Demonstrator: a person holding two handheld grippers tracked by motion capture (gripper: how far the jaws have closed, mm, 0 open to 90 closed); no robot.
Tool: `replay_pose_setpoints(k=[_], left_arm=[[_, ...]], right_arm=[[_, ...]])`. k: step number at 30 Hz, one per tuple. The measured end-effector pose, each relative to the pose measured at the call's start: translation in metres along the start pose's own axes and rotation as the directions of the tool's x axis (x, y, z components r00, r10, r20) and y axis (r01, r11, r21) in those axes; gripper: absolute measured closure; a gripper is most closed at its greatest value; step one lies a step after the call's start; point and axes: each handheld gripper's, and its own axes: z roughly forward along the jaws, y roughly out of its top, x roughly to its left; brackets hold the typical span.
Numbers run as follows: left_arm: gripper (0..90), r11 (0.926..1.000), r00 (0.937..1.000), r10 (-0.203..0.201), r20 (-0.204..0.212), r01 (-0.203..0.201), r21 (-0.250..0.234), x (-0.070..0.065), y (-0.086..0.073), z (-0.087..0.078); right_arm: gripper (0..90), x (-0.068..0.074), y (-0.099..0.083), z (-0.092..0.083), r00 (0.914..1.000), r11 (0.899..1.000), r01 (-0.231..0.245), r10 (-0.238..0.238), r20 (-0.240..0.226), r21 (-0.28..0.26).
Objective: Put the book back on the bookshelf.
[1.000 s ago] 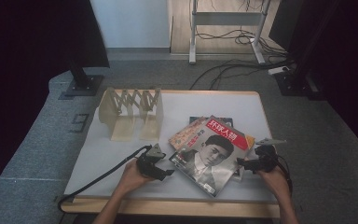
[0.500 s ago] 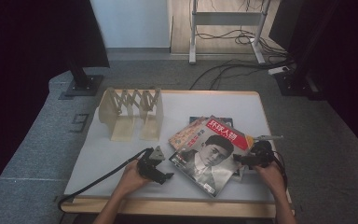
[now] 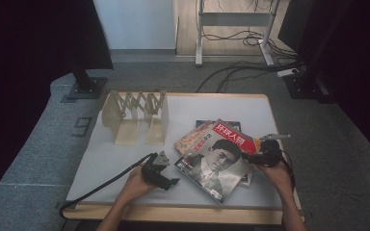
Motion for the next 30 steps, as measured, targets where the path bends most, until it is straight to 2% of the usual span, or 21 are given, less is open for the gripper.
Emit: replay_pose_setpoints(k=[2,4,9,10,11,18,19,20,21,25,30], left_arm=[[8.4,1.0000,1.0000,0.000,0.000,0.000,0.000,0.000,0.000,0.000],[8.4,1.0000,1.0000,0.000,-0.001,0.000,0.000,0.000,0.000,0.000],[5.5,0.9999,0.9998,-0.011,-0.017,0.012,0.008,0.000,0.000,0.001],[5.2,0.9999,0.9998,-0.011,-0.017,0.012,0.008,0.000,0.000,0.001],[5.1,0.9999,0.9997,-0.014,-0.019,0.014,0.009,0.000,0.000,0.001],[5.1,0.9998,0.9997,-0.017,-0.018,0.017,0.007,0.000,0.000,0.001],[5.1,0.9998,0.9997,-0.018,-0.017,0.018,0.007,0.000,0.000,0.001],[5.1,0.9998,0.9997,-0.018,-0.017,0.018,0.007,0.000,0.000,0.001],[5.1,0.9998,0.9997,-0.018,-0.016,0.018,0.007,0.000,0.000,0.001],[5.3,0.9998,0.9997,-0.019,-0.016,0.019,0.006,0.000,0.000,0.001],[5.4,0.9998,0.9997,-0.019,-0.015,0.019,0.006,0.000,0.000,0.001]], right_arm=[[33.0,-0.001,0.005,0.000,0.9999,1.000,0.007,-0.007,0.015,-0.009],[35.9,-0.002,0.006,0.001,0.9998,1.000,0.006,-0.006,0.018,-0.013],[57.1,-0.005,0.013,-0.001,0.9987,1.000,-0.016,0.017,0.049,-0.018],[57.1,-0.004,0.014,-0.002,0.9984,1.000,-0.016,0.017,0.055,-0.018],[63.4,-0.004,0.015,-0.003,0.9981,1.000,-0.013,0.014,0.060,-0.018],[70.7,-0.006,0.018,-0.008,0.9990,1.000,-0.027,0.027,0.037,-0.005],[75.3,-0.006,0.019,-0.010,0.9992,0.999,-0.030,0.030,0.025,-0.018],[75.3,-0.006,0.019,-0.010,0.9992,0.999,-0.030,0.030,0.025,-0.018],[79.0,-0.006,0.020,-0.013,0.9993,0.999,-0.037,0.037,0.008,-0.038],[82.0,-0.001,0.025,-0.018,0.9996,0.998,-0.027,0.027,0.001,-0.065],[82.8,0.004,0.031,-0.022,0.9999,0.997,-0.008,0.008,0.006,-0.073]])
